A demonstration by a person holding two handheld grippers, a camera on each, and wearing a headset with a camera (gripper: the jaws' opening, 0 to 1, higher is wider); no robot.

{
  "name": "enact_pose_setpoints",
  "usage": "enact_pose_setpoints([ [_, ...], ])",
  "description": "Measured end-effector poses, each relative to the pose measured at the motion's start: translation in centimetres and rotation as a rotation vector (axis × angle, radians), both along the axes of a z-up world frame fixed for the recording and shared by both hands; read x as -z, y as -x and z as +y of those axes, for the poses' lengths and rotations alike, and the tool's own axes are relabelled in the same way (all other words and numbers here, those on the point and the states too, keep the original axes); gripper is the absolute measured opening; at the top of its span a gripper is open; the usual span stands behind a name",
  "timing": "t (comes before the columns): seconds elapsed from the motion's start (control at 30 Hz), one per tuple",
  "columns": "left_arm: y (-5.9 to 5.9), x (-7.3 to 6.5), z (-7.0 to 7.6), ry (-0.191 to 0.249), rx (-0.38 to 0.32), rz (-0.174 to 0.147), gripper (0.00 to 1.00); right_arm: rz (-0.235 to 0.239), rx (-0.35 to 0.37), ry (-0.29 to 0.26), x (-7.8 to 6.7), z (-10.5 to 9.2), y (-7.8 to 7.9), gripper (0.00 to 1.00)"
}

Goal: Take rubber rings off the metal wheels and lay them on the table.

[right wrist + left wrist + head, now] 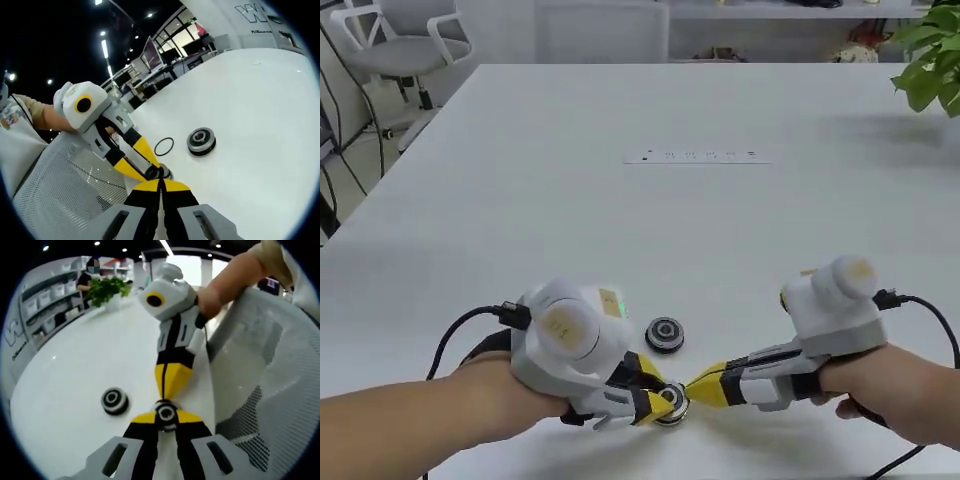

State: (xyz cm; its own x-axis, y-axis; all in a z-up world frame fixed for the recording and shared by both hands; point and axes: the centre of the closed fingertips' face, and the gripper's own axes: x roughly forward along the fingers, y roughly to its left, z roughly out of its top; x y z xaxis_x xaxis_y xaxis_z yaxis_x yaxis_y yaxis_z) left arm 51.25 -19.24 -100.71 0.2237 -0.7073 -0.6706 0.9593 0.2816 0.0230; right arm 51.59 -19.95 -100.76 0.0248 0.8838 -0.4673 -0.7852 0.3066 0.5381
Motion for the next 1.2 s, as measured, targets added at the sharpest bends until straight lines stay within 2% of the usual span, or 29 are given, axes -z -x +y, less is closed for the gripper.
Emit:
enact_pose_setpoints([
  [0.37, 0.1, 0.0, -0.1, -0.002, 0.007, 0.000, 0.12, 0.016, -0.034, -0.027, -0.4, 0.9, 0.8, 0.00],
  [0.4, 0.1, 0.0, -0.2, 0.001, 0.008, 0.003, 0.12, 0.046, -0.046, -0.070, -1.1, 1.4, 1.4, 0.00],
  [0.43, 0.1, 0.0, -0.2, 0.001, 0.006, -0.001, 0.12, 0.056, -0.119, -0.101, -1.6, 1.8, 2.5, 0.00],
  [0.47, 0.1, 0.1, -0.1, -0.010, 0.019, -0.006, 0.12, 0.018, -0.030, -0.053, -1.1, 1.8, 1.2, 0.00],
  [0.5, 0.2, 0.1, -0.1, -0.001, 0.009, -0.001, 0.12, 0.008, -0.080, -0.058, -1.2, 1.8, 1.5, 0.00],
  [0.6, 0.2, 0.2, -0.1, 0.001, 0.005, -0.001, 0.12, 0.017, -0.074, -0.065, -1.1, 1.7, 1.5, 0.00],
  [0.9, 0.2, 0.1, -0.2, 0.003, 0.009, -0.012, 0.13, -0.019, -0.070, -0.015, -0.3, 0.9, 1.0, 0.00],
  [1.2, 0.2, -0.1, -0.3, 0.007, 0.021, -0.010, 0.15, -0.028, -0.070, -0.015, -0.5, 0.7, 1.0, 0.00],
])
